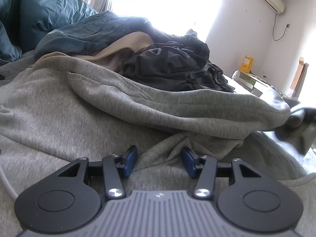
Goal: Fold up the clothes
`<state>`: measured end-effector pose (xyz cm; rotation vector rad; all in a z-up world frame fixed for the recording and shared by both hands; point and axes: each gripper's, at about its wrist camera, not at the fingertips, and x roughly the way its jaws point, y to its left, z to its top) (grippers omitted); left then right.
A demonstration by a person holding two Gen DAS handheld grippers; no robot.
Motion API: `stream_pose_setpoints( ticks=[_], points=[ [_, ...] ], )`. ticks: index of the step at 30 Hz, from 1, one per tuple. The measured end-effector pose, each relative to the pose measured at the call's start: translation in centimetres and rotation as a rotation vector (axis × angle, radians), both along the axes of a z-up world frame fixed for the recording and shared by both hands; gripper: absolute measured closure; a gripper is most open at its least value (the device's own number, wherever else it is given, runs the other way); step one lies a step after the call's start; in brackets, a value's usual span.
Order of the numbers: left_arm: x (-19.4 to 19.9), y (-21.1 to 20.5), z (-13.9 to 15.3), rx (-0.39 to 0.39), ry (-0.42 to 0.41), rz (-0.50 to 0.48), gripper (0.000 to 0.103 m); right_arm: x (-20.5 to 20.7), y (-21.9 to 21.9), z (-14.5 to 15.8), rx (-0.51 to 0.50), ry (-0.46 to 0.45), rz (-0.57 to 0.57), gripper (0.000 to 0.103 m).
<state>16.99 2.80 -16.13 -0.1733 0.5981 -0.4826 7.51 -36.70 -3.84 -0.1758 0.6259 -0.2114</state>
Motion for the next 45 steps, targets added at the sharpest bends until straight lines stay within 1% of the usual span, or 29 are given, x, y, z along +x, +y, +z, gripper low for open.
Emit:
stream_pose_setpoints(
  ticks=[1,4,5,6,11,15,16,17,19,20,21,23,24,25,27,30,32,33,35,37,38,40,42,43,45],
  points=[
    [0.0,0.0,0.0,0.0,0.0,0.0,0.051,-0.1,-0.5,0.7,-0.073,-0.016,-0.007,0.093],
    [0.0,0.0,0.0,0.0,0.0,0.0,0.051,0.2,-2.4,2.4,-0.235,-0.052,-0.04,0.093],
    [0.0,0.0,0.0,0.0,0.001,0.001,0.051,0.3,-3.1,2.9,-0.28,-0.063,-0.054,0.093],
    [0.0,0.0,0.0,0.0,0.001,0.001,0.051,0.5,-4.0,3.3,-0.304,-0.067,-0.071,0.094],
    [0.0,0.0,0.0,-0.004,0.001,0.0,0.051,1.5,-8.7,4.7,-0.356,-0.077,-0.171,0.094],
    [0.0,0.1,0.0,-0.009,0.002,-0.001,0.051,1.4,-12.5,4.3,-0.331,-0.065,-0.25,0.094],
    [0.0,0.1,0.0,-0.011,0.002,-0.001,0.05,1.4,-13.4,3.9,-0.324,-0.056,-0.268,0.094],
    [0.0,0.1,0.0,-0.012,0.002,-0.001,0.05,1.5,-14.2,3.0,-0.316,-0.029,-0.278,0.093],
    [0.0,0.2,-0.1,-0.013,0.003,0.0,0.05,2.2,-15.4,0.4,-0.3,0.043,-0.279,0.088],
    [-0.1,0.2,-0.1,-0.013,0.004,0.0,0.05,2.7,-15.8,-1.2,-0.302,0.084,-0.272,0.081],
    [-0.1,0.2,-0.1,-0.013,0.004,0.0,0.05,3.1,-16.0,-2.9,-0.32,0.136,-0.263,0.075],
    [-0.1,0.2,0.0,-0.013,0.004,0.0,0.05,3.5,-15.9,-6.1,-0.391,0.234,-0.241,0.067],
    [-0.1,0.2,0.0,-0.012,0.004,0.0,0.05,3.5,-15.6,-7.5,-0.433,0.282,-0.222,0.061],
    [-0.2,0.2,0.0,-0.011,0.004,0.0,0.05,3.3,-15.5,-8.4,-0.47,0.315,-0.204,0.058],
    [-0.1,0.2,0.0,-0.01,0.004,0.0,0.05,2.3,-15.1,-8.9,-0.526,0.339,-0.187,0.052],
    [-0.1,0.2,0.0,-0.01,0.004,0.0,0.05,-0.5,-14.0,-7.0,-0.535,0.287,-0.175,0.049],
    [-0.1,0.1,0.0,-0.01,0.004,0.0,0.05,-2.7,-12.2,-5.0,-0.5,0.22,-0.123,0.049],
    [-0.1,0.1,0.0,-0.011,0.004,-0.001,0.05,-3.7,-10.7,-4.1,-0.456,0.18,-0.066,0.048],
    [0.0,0.2,0.0,-0.016,0.004,-0.004,0.049,-5.1,-7.3,-3.1,-0.354,0.119,0.076,0.048],
    [0.0,0.2,0.0,-0.02,0.005,-0.006,0.048,-5.6,-3.4,-3.1,-0.254,0.081,0.239,0.048],
    [0.0,0.3,-0.1,-0.023,0.005,-0.006,0.048,-5.6,-1.2,-3.6,-0.235,0.076,0.311,0.048],
    [0.0,0.3,-0.1,-0.03,0.006,-0.006,0.047,-5.0,2.9,-5.2,-0.262,0.08,0.433,0.048],
    [0.2,0.5,-0.2,-0.046,0.012,-0.006,0.048,-4.1,6.0,-7.1,-0.312,0.081,0.522,0.05],
    [0.2,0.6,-0.3,-0.054,0.014,-0.006,0.048,-3.3,7.0,-8.0,-0.339,0.093,0.55,0.05],
    [0.3,0.7,-0.3,-0.064,0.017,-0.007,0.048,-1.9,8.4,-9.2,-0.399,0.102,0.547,0.052]
  ],
)
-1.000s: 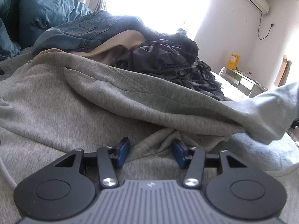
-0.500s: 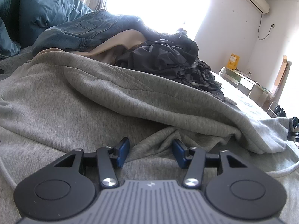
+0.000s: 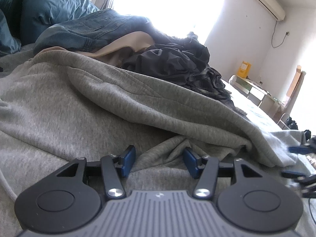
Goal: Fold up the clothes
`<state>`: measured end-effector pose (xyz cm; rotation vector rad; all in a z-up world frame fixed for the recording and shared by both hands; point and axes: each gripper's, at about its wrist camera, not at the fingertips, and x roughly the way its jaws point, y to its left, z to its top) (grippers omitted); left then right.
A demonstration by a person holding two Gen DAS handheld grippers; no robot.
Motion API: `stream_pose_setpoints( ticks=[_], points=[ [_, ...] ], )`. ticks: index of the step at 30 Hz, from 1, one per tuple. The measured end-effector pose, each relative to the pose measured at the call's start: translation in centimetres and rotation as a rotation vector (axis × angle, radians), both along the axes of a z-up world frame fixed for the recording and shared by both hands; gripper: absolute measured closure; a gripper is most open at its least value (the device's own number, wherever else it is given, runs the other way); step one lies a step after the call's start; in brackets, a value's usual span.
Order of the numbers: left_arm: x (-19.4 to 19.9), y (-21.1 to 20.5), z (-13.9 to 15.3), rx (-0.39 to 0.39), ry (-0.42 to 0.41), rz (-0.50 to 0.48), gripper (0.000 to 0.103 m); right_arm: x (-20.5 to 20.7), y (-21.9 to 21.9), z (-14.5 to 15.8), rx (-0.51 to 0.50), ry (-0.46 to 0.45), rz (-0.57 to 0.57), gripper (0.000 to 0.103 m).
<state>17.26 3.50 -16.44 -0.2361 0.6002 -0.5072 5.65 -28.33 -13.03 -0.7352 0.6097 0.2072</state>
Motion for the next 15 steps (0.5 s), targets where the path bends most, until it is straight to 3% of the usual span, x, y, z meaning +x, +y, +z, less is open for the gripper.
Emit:
stream_pose_setpoints(
  ticks=[1,3,5,12,15],
  points=[
    [0.0,0.0,0.0,-0.001,0.0,0.0,0.048,0.7,0.5,-0.5,-0.023,0.001,-0.001,0.053],
    [0.0,0.0,0.0,-0.005,-0.001,0.0,0.048,2.3,0.4,-0.7,-0.039,0.029,-0.009,0.08],
    [0.0,0.2,-0.1,-0.015,-0.001,0.0,0.048,3.6,0.4,-0.7,-0.051,0.045,-0.015,0.097],
    [0.0,0.5,-0.2,-0.033,0.001,0.0,0.048,5.8,-1.6,5.9,0.046,-0.124,-0.084,0.099],
    [0.0,0.6,-0.2,-0.037,0.001,-0.001,0.048,9.1,-2.9,7.1,0.048,-0.161,-0.12,0.1]
  ],
)
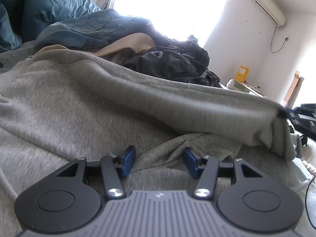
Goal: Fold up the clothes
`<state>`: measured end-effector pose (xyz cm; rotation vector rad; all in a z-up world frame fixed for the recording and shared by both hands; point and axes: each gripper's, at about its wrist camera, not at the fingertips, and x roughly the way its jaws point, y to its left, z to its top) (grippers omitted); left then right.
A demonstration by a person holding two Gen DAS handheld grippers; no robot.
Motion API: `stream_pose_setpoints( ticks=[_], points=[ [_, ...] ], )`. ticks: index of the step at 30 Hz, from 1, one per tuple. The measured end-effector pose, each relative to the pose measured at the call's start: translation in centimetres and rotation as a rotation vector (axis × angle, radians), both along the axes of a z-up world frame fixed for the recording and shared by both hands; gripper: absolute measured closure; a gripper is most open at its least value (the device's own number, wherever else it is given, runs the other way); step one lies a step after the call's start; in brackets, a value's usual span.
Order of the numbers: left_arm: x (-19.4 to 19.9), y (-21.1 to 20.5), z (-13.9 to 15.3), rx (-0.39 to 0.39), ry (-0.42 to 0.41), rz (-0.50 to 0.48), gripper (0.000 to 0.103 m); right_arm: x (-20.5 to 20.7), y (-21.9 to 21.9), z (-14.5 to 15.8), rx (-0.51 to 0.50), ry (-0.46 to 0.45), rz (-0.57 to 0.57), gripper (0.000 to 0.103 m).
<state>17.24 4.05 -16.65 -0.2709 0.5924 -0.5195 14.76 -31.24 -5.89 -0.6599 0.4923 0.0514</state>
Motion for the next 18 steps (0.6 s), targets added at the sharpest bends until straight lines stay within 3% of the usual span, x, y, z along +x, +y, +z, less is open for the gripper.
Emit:
stream_pose_setpoints(
  ticks=[5,10,13,15,18],
  points=[
    [0.0,0.2,0.0,-0.008,0.001,-0.002,0.048,6.7,-3.2,-1.1,0.073,0.006,-0.064,0.1],
    [0.1,0.4,0.0,-0.019,0.002,-0.004,0.048,12.9,-5.3,-4.5,0.153,0.054,-0.134,0.098],
    [0.1,0.4,0.1,-0.024,0.004,-0.005,0.048,15.5,-6.8,-6.0,0.237,0.081,-0.207,0.077],
    [0.1,0.5,0.1,-0.029,0.006,-0.006,0.048,16.6,-8.0,-6.6,0.301,0.084,-0.258,0.056],
    [0.1,0.6,0.1,-0.032,0.008,-0.006,0.048,16.3,-11.1,-5.2,0.502,0.049,-0.338,0.043]
  ],
)
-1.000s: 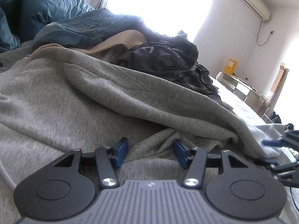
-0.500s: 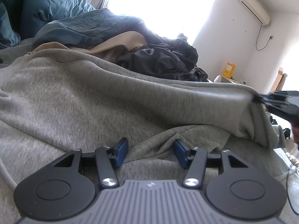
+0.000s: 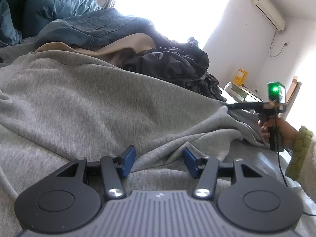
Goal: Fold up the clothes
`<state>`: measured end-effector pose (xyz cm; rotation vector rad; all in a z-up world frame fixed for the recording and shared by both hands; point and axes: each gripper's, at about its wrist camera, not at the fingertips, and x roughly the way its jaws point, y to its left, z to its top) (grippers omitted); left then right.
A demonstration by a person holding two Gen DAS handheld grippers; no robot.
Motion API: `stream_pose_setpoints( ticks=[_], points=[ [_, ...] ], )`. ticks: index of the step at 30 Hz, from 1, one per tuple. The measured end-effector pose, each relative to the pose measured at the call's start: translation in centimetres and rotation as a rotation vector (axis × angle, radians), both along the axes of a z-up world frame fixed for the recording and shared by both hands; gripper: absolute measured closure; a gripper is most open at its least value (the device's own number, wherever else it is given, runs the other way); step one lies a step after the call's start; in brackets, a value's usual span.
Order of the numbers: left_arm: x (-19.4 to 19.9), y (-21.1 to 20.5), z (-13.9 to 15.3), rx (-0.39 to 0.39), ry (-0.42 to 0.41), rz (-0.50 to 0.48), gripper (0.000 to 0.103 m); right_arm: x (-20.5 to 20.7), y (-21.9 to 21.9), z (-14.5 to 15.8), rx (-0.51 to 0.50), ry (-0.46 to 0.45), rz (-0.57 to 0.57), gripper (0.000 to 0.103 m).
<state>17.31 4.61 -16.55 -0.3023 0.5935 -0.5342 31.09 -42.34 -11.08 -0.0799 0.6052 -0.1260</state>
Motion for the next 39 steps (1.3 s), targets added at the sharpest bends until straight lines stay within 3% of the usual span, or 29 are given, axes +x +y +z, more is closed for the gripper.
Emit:
stream_pose_setpoints(
  ticks=[4,9,16,22,26,27,29,34,35,39],
  points=[
    [-0.1,0.0,0.1,0.001,0.001,0.0,0.048,-3.3,-6.6,3.3,0.277,-0.085,-0.195,0.041],
    [0.0,-0.1,0.1,0.003,0.002,0.001,0.047,-13.2,-13.9,7.8,0.496,-0.204,-0.355,0.041],
    [0.1,-0.1,0.1,0.002,0.006,-0.001,0.047,-30.5,-18.6,13.4,0.542,-0.265,-0.426,0.041],
    [-0.1,-0.8,0.8,0.057,0.006,0.005,0.044,-35.4,-18.6,9.9,0.663,-0.093,-0.429,0.041],
    [-0.6,-2.0,0.9,0.135,-0.022,0.006,0.041,-32.2,-17.0,5.2,0.694,0.023,-0.392,0.041],
    [-0.6,-2.1,0.8,0.14,-0.025,0.004,0.04,-30.9,-16.5,4.1,0.669,0.044,-0.38,0.041],
    [-0.6,-2.1,0.8,0.14,-0.027,0.002,0.039,-28.6,-14.9,2.9,0.527,0.053,-0.343,0.041],
    [-0.6,-1.7,0.6,0.113,-0.024,-0.002,0.038,-23.4,-9.5,1.3,-0.048,-0.024,-0.141,0.04],
    [-0.6,-1.6,0.6,0.109,-0.024,-0.003,0.038,-22.4,-8.5,0.9,-0.143,-0.031,-0.095,0.035],
    [-0.8,-1.7,0.9,0.117,-0.029,0.002,0.038,-18.2,-7.0,-1.5,-0.34,0.022,-0.01,0.025]
  ],
)
